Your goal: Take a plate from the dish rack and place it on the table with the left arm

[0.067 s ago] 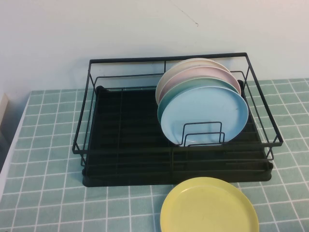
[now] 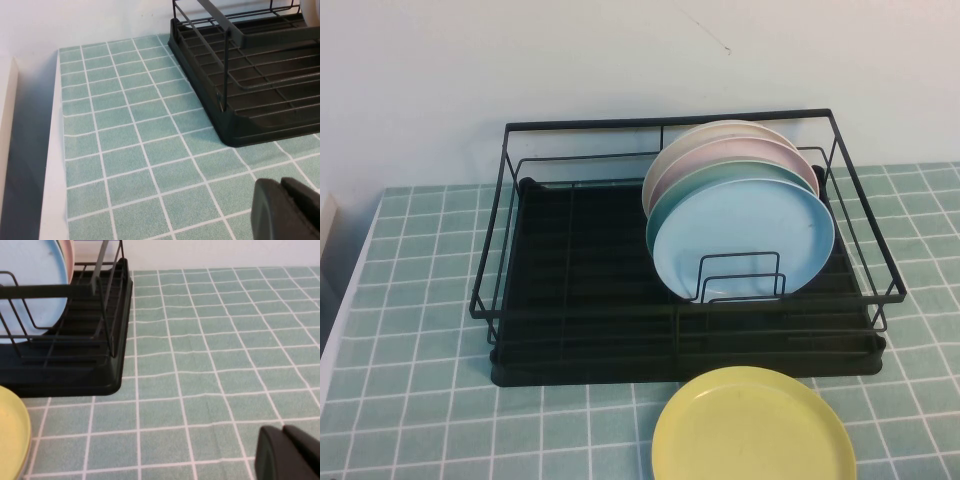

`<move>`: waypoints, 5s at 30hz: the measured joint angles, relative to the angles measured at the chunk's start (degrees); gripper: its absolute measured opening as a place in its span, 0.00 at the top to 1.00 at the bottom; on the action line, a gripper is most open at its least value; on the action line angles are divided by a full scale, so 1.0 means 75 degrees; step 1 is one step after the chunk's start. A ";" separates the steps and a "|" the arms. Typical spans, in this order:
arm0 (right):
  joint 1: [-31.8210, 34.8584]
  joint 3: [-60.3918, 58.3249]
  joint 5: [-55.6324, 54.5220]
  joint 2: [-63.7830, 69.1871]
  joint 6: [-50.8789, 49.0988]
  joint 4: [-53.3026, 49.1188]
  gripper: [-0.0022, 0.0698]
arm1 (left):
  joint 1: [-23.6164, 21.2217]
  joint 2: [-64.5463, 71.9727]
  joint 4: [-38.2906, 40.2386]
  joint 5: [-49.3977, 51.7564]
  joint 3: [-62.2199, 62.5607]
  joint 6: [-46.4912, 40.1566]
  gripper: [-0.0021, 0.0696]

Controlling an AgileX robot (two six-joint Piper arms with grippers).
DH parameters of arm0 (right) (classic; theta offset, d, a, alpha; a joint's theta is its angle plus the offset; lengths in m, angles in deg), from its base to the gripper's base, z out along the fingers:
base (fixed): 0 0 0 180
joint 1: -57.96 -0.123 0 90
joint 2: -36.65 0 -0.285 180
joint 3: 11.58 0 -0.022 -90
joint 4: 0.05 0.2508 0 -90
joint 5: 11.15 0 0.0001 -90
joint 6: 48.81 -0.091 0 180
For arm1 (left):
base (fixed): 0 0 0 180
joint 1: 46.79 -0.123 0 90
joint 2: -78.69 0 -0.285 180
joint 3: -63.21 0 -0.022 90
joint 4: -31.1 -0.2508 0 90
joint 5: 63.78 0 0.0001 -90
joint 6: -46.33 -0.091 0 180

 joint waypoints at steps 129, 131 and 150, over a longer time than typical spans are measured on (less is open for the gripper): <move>0.0000 0.0000 0.0000 0.0000 0.0000 0.0000 0.97 | 0.0363 1.0802 0.4775 0.5811 1.1930 -0.3479 0.98; 0.0000 0.0000 0.0000 0.0000 0.0000 0.0000 0.97 | 0.0747 1.1035 0.4606 0.5623 1.1930 -0.3479 0.98; 0.0000 0.0000 0.0000 0.0000 0.0000 0.0000 0.97 | 0.2579 1.3170 0.6094 0.3532 1.1930 -0.5671 0.96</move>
